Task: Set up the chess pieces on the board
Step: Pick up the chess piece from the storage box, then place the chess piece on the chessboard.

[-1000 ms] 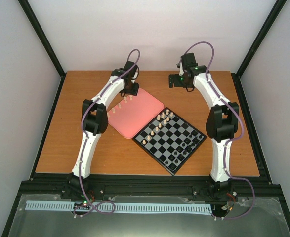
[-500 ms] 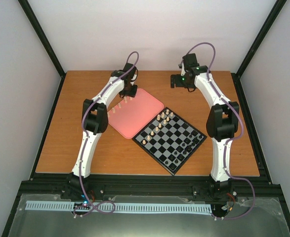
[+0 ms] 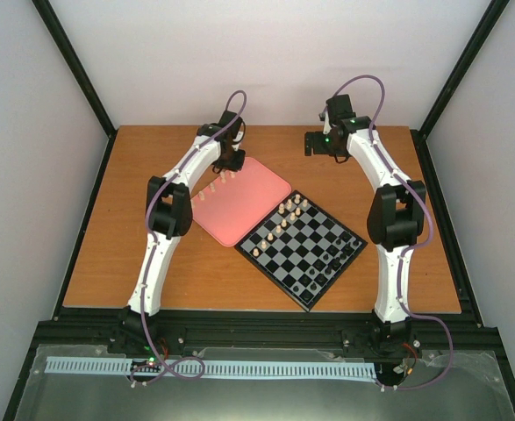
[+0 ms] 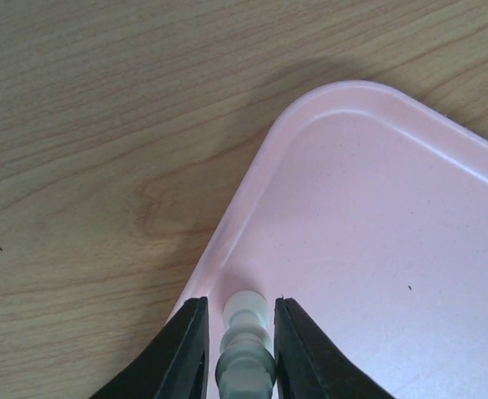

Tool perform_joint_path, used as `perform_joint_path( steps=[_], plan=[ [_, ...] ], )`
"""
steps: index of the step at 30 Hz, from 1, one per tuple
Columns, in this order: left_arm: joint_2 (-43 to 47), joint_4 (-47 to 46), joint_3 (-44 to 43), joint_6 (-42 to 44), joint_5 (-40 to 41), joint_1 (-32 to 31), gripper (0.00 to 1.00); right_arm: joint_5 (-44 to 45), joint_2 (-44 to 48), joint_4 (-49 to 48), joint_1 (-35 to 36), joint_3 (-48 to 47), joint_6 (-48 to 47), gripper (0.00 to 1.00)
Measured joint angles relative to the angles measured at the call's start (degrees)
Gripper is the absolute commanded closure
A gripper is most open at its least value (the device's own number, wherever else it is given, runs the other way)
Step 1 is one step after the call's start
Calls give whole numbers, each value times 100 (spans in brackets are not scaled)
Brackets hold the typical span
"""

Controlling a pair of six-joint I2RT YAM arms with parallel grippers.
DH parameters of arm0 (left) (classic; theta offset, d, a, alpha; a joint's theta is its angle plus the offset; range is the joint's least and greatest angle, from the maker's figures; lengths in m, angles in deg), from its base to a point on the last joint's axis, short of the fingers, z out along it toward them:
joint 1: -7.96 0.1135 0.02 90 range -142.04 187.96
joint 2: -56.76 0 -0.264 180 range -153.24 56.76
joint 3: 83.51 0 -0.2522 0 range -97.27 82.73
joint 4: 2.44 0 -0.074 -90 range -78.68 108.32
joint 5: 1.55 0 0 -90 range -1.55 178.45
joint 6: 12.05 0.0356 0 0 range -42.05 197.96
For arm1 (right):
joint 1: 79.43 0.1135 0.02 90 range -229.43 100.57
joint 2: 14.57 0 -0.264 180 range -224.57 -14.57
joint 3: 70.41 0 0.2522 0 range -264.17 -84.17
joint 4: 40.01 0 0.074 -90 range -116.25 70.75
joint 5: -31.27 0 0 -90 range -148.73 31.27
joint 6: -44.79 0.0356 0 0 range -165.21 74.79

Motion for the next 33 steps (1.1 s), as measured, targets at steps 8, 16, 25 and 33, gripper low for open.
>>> perform_joint_path(
  steps=[8,16,25,33],
  plan=[
    [-2,52,0,7,-74,0,90,0,0,0,0,0,0,0],
    [0,59,0,4,-129,0,94,0,0,-4,0,9,0,0],
    [404,284,17,-133,-660,-44,94,13,0,-11,-9,188,0,0],
    [2039,343,1202,-146,-1217,-597,94,33,2,-13,-15,264,0,0]
  ],
)
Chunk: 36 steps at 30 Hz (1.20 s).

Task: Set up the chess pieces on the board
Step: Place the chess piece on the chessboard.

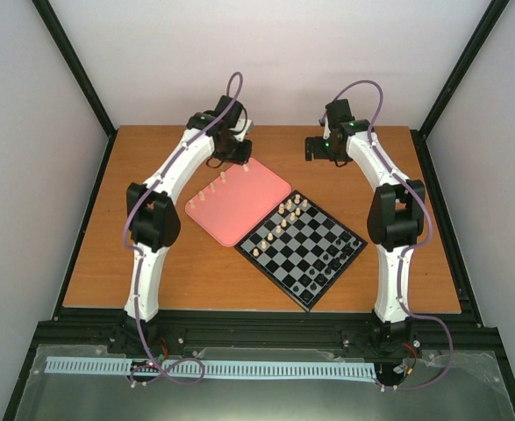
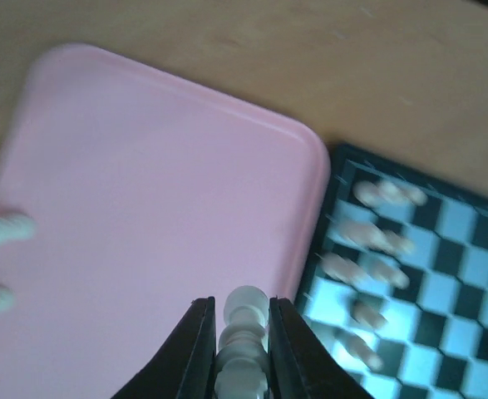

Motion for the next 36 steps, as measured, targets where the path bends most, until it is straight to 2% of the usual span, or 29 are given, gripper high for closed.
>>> perform_joint_path(
  steps=[4,9,22,36],
  plan=[
    [446,31,647,-17,-127,-599,94,17,0,-17,-2,50,-2,0],
    [481,63,1281,-92,-144,-1182,94,20,15,-24,-11,70,-2,0],
    [546,-157,2085,-323,170,-1252,93,20,236,-87,-44,293,-2,0],
    [544,-728,2197,-625,396,-1364,93,17,236,-127,-92,348,-2,0]
  ],
)
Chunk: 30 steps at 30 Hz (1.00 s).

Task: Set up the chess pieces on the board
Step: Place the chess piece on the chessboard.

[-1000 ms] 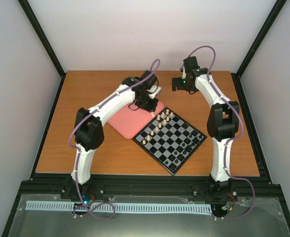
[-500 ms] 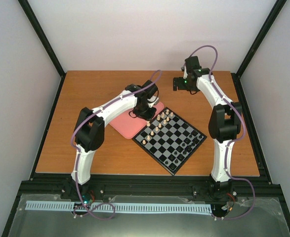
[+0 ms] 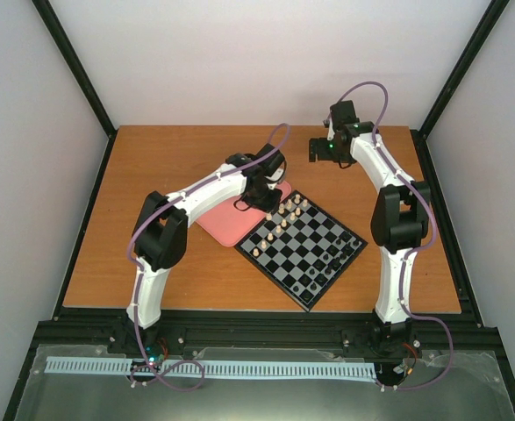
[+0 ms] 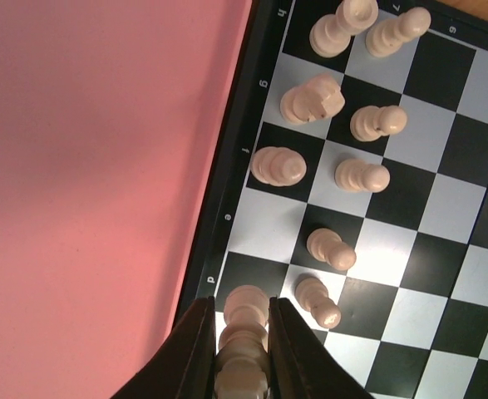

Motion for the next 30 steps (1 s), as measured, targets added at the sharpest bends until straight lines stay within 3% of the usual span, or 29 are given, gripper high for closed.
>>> perform_joint_path(
  steps=[30],
  plan=[
    [-450,-203,-334,-96,151,-92,93,-22,0,-42,-140,96,0,0]
  ],
)
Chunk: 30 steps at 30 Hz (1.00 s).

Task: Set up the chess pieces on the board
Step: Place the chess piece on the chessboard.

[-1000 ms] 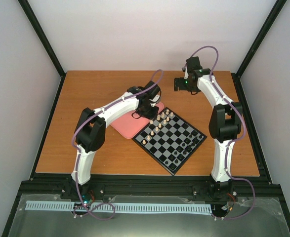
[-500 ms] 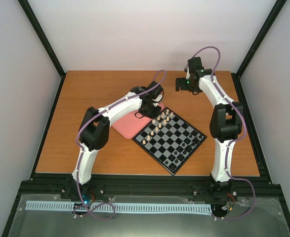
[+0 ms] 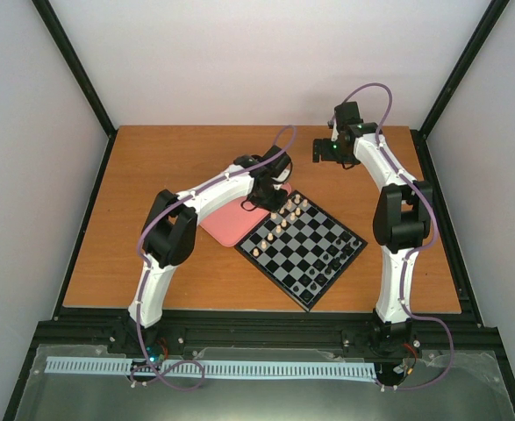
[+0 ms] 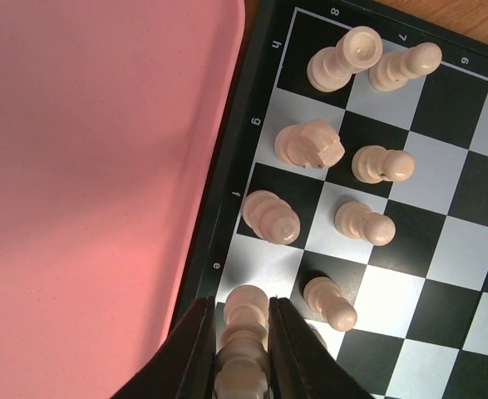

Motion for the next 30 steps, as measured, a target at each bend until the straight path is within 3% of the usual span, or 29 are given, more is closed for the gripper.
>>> perform_joint_path(
  steps=[25,30],
  plan=[
    [-83,-142,90,-52,57,-63,88,-31,0,-2,0,22,0,0],
    [-87,-157,118,-63,61,-81,82,-72,0,-2,-2,24,0,0]
  ],
)
